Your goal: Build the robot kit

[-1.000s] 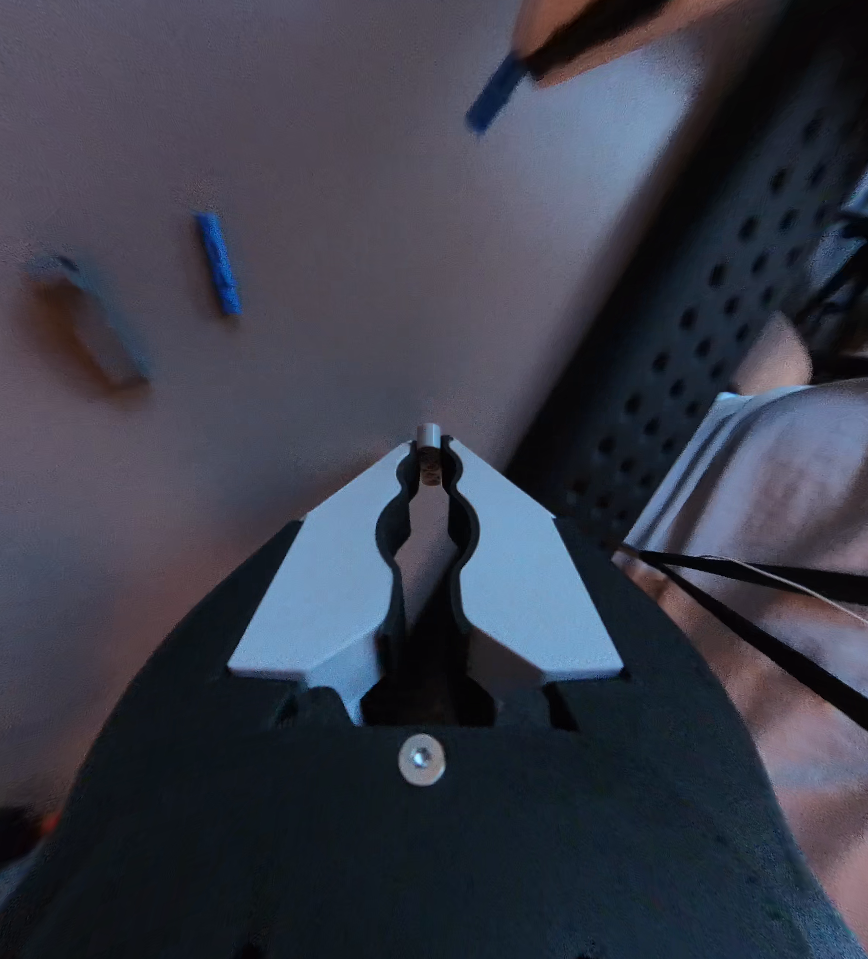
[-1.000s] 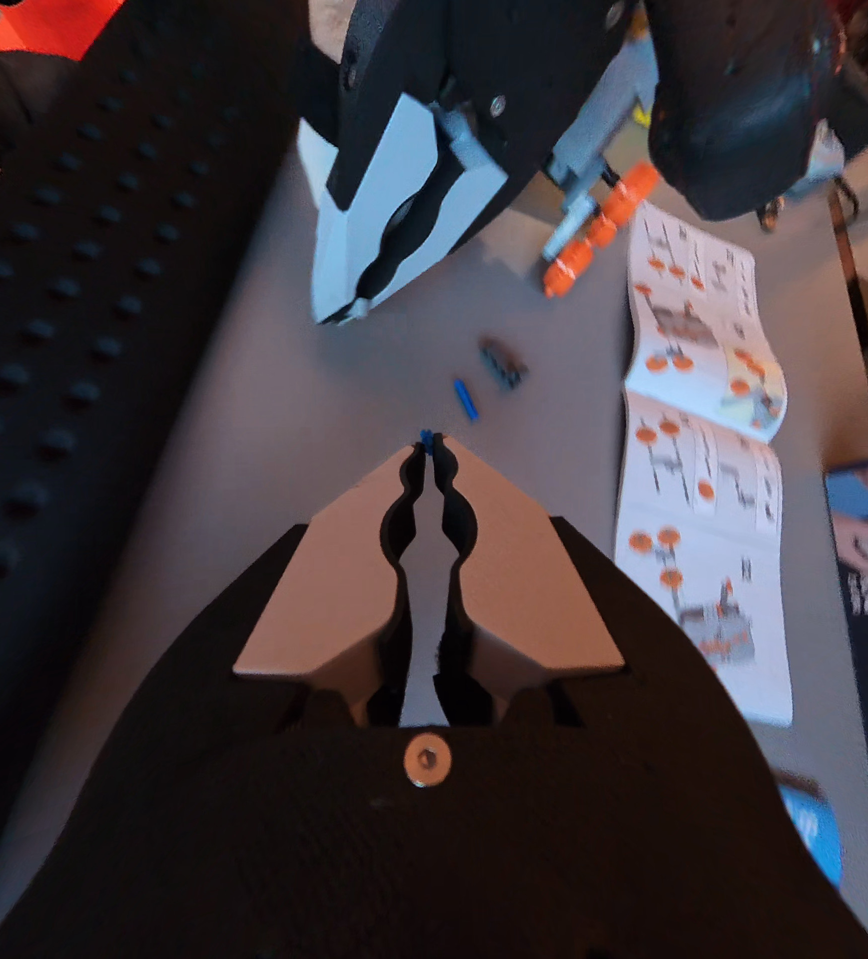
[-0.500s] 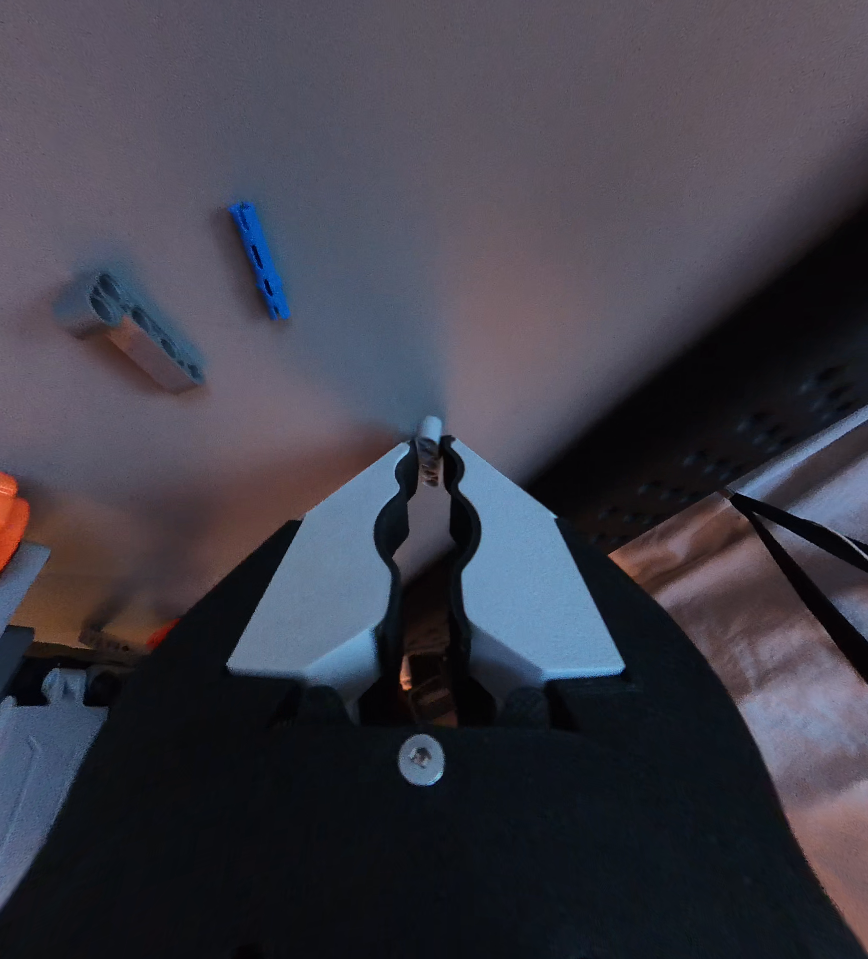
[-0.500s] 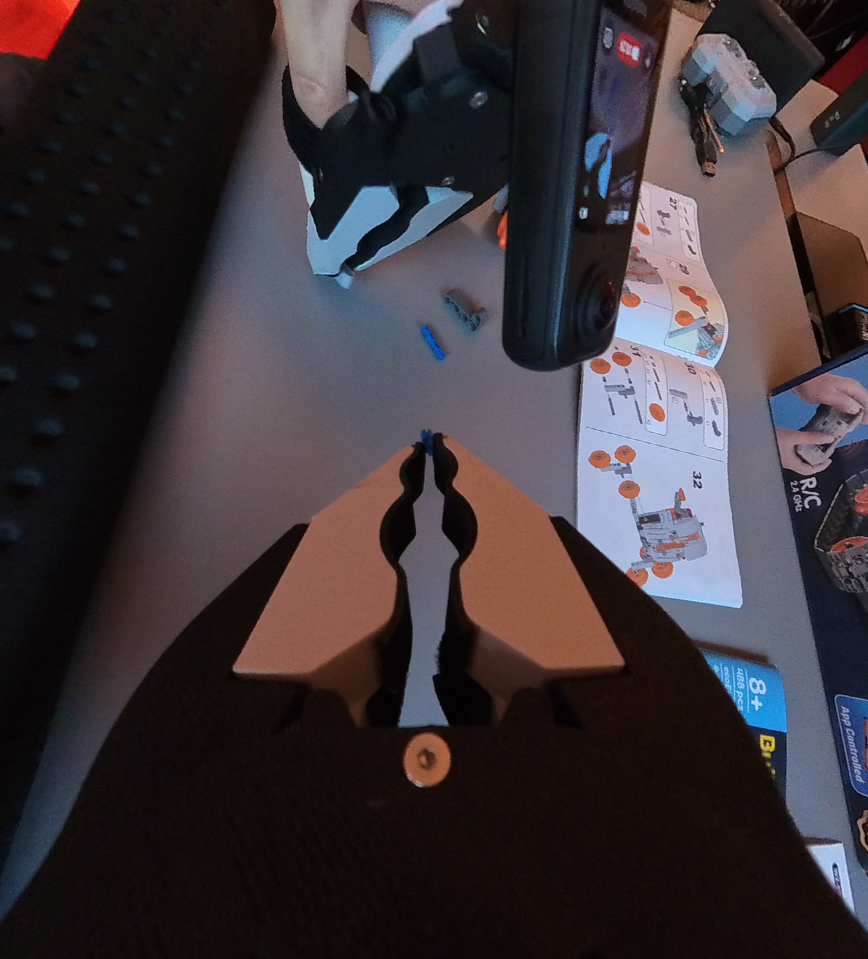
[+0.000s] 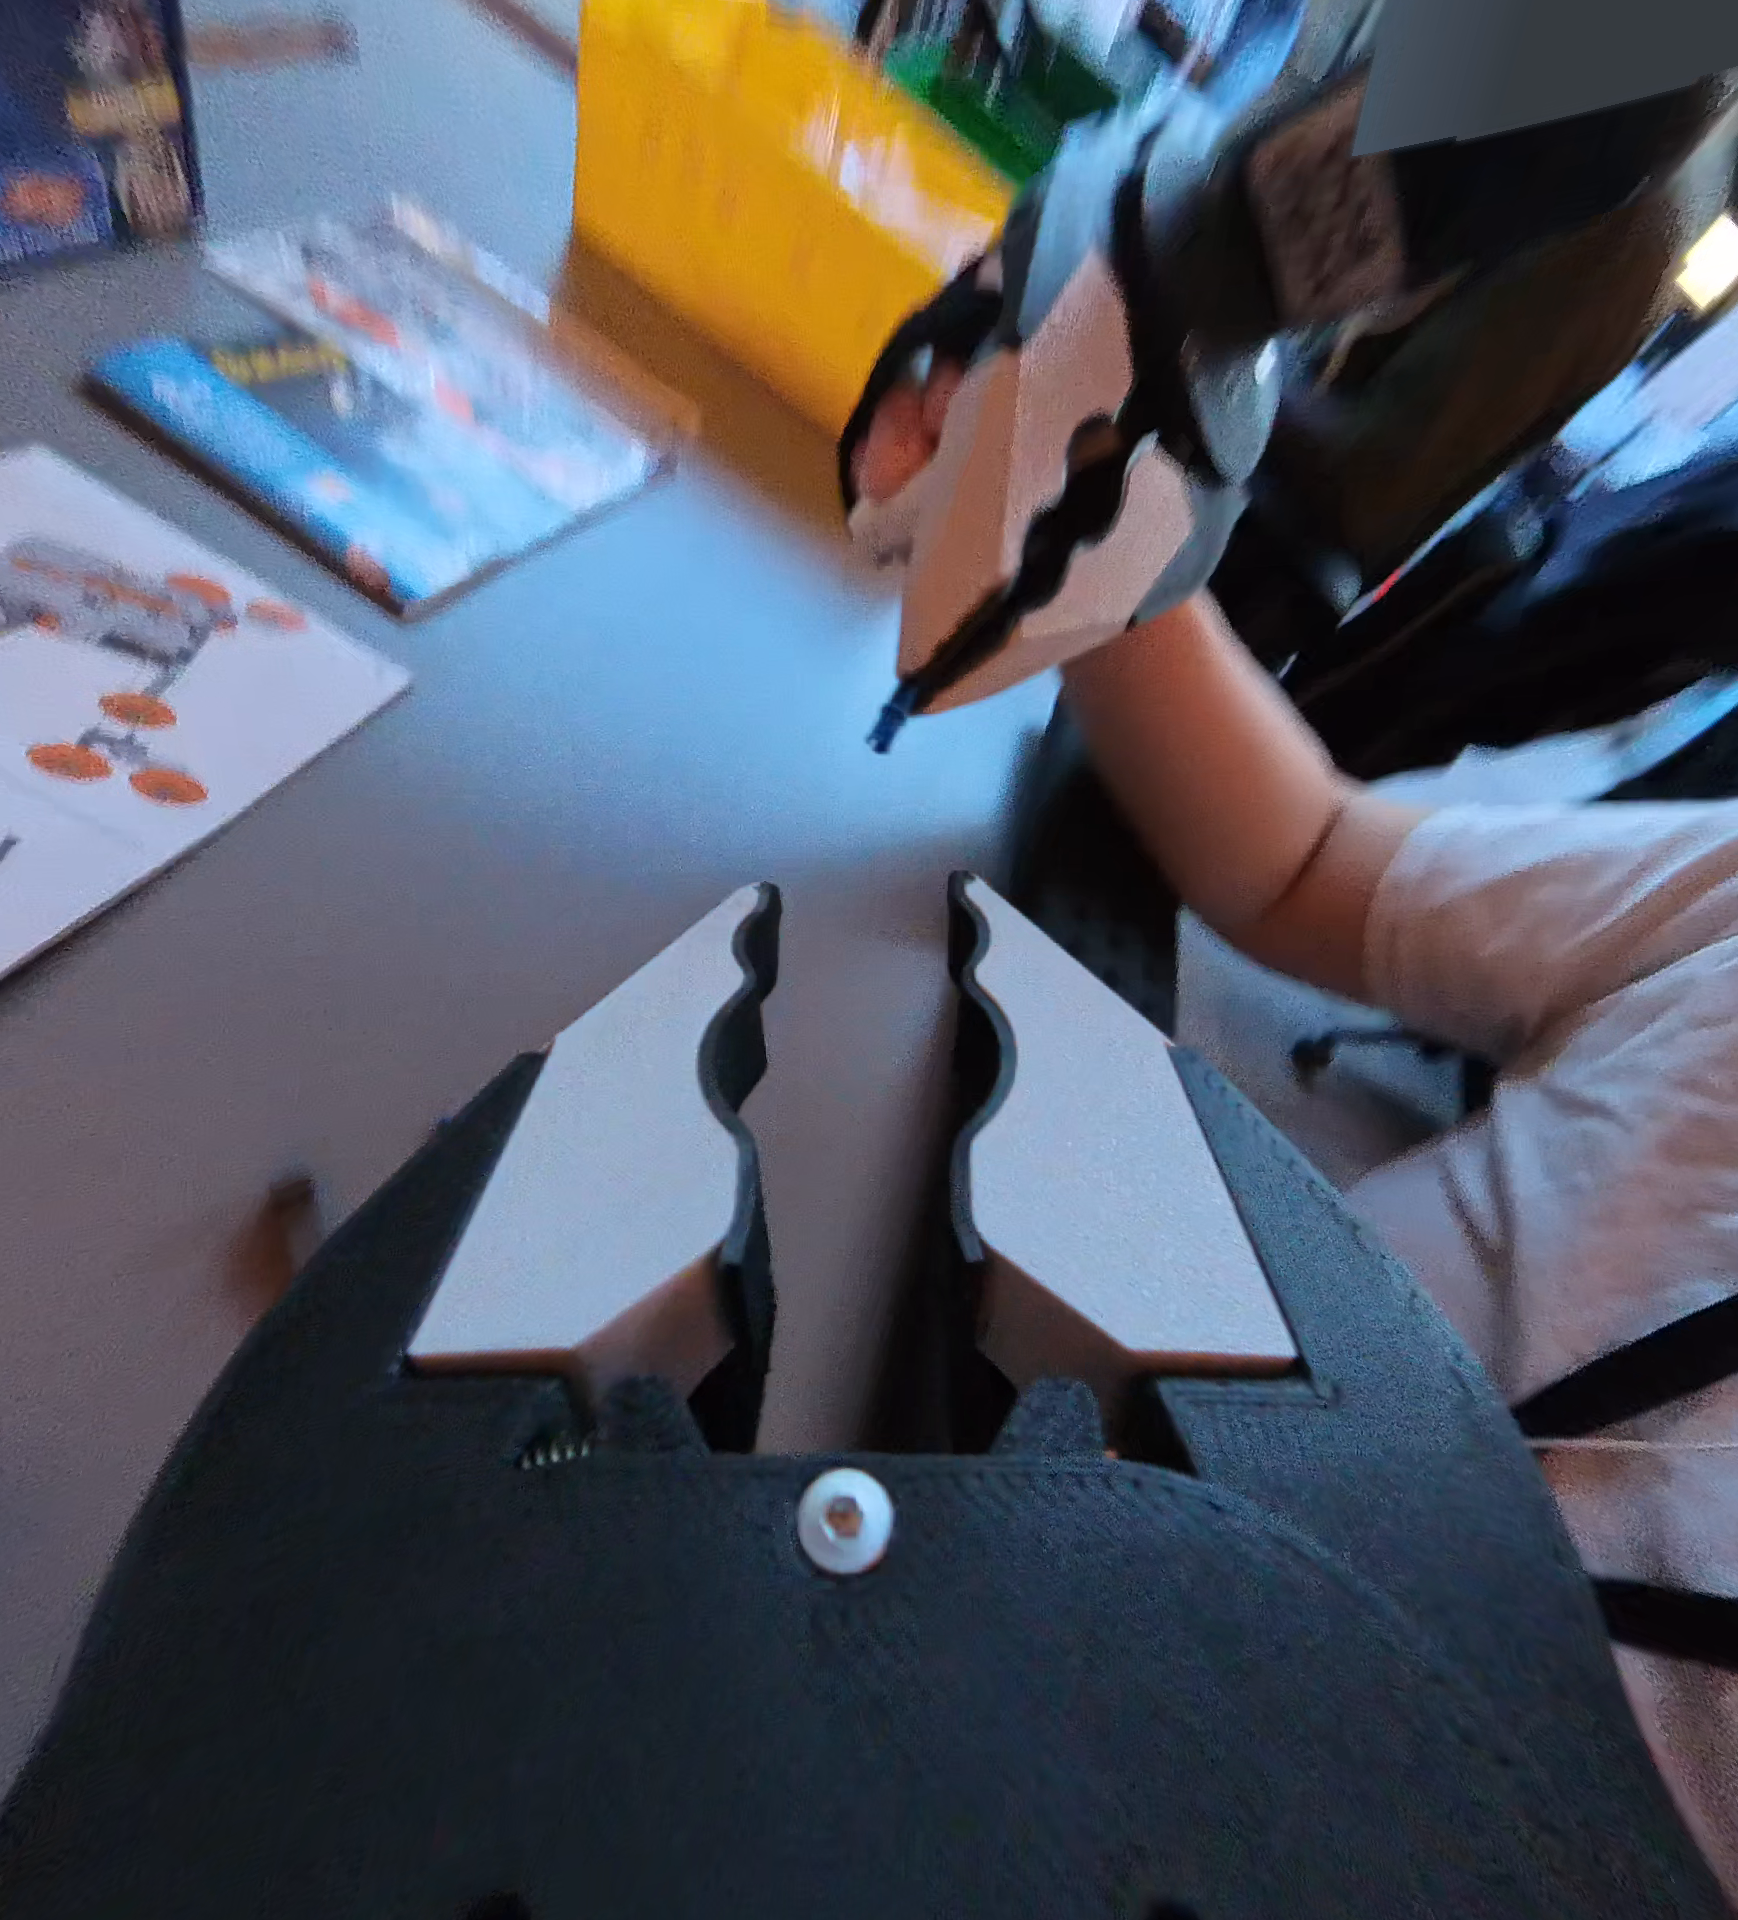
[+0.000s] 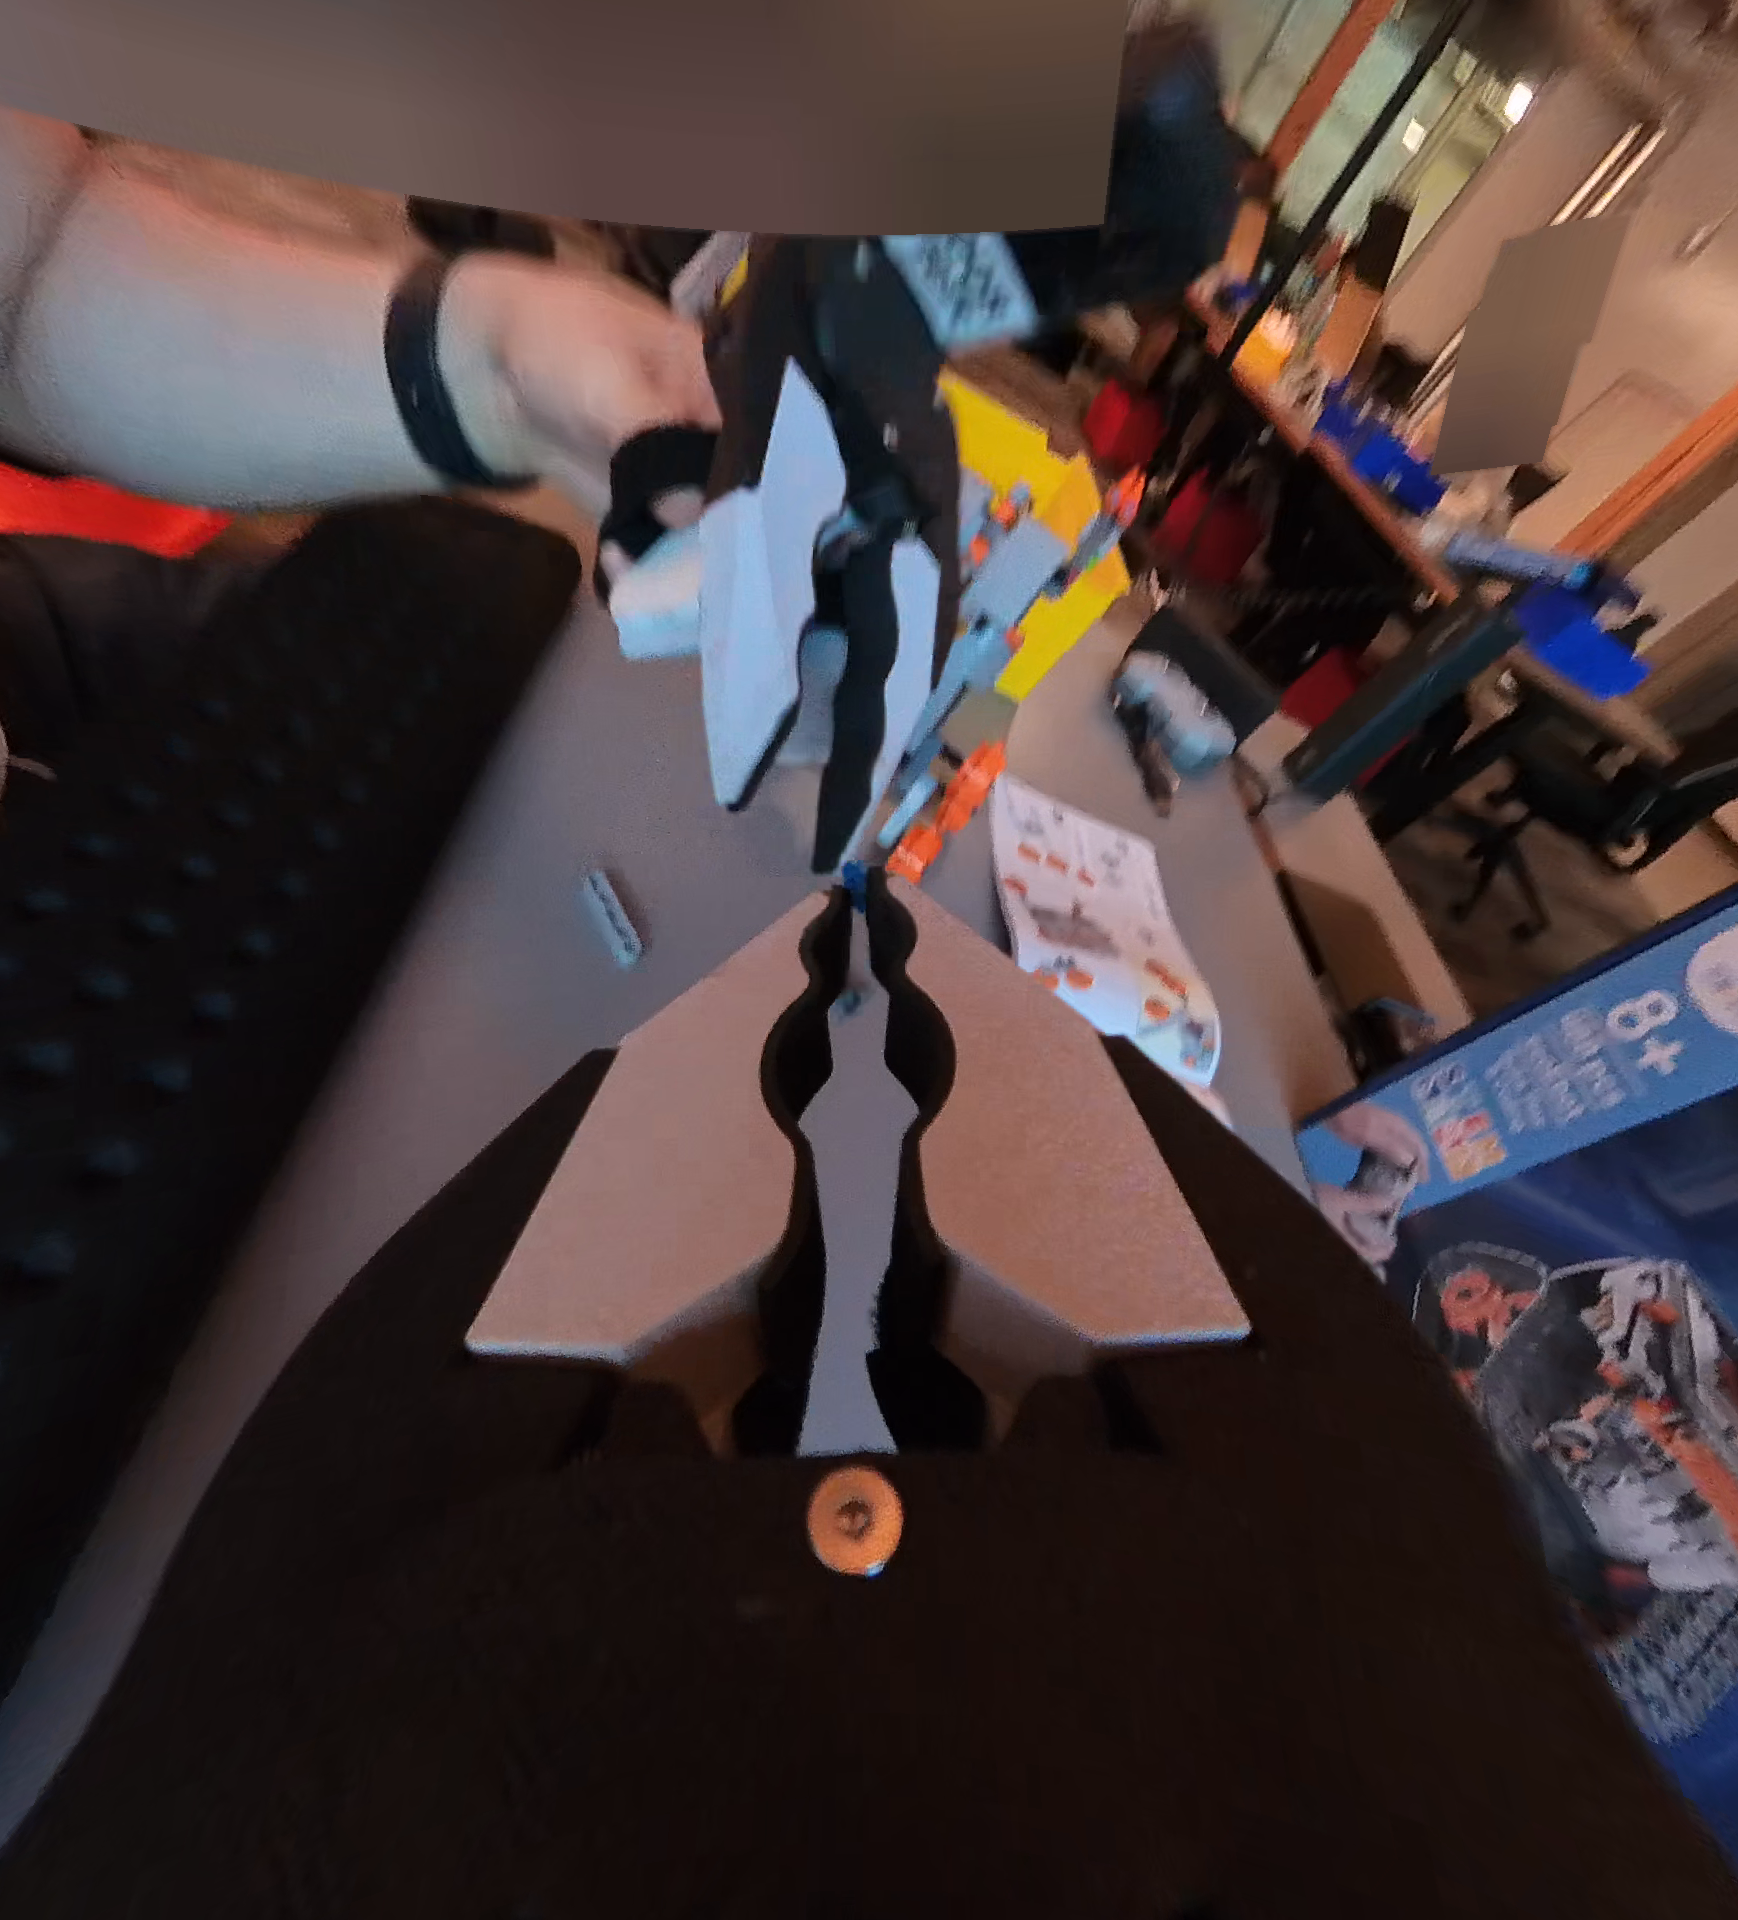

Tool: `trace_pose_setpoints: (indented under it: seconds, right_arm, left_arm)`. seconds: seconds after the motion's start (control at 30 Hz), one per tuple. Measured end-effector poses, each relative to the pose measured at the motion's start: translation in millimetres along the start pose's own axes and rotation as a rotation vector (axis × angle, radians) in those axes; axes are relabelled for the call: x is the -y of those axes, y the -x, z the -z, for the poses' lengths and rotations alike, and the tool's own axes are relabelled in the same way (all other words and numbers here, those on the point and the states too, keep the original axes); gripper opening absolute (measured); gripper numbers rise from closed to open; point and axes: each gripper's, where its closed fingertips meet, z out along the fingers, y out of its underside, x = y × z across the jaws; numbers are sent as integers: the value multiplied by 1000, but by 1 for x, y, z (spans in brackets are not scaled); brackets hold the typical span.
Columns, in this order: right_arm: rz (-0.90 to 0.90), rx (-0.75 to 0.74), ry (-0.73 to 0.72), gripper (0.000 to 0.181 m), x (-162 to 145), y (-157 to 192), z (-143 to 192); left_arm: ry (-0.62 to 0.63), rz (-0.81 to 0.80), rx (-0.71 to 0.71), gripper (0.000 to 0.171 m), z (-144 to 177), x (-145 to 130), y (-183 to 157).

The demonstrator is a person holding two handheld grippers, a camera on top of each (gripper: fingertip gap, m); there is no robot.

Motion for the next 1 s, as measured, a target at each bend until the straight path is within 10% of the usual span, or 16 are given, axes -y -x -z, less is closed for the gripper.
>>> trace_pose_setpoints:
  seconds: [0.2, 1.0]
  right_arm:
    - [7, 9, -118, 3, 26, 7, -2]
    - [121, -36, -96, 7, 25, 16, -14]
  left_arm:
    - [-329, 267, -404, 1, 23, 34, -25]
    - [-205, 208, -379, 2, 5, 19, -30]
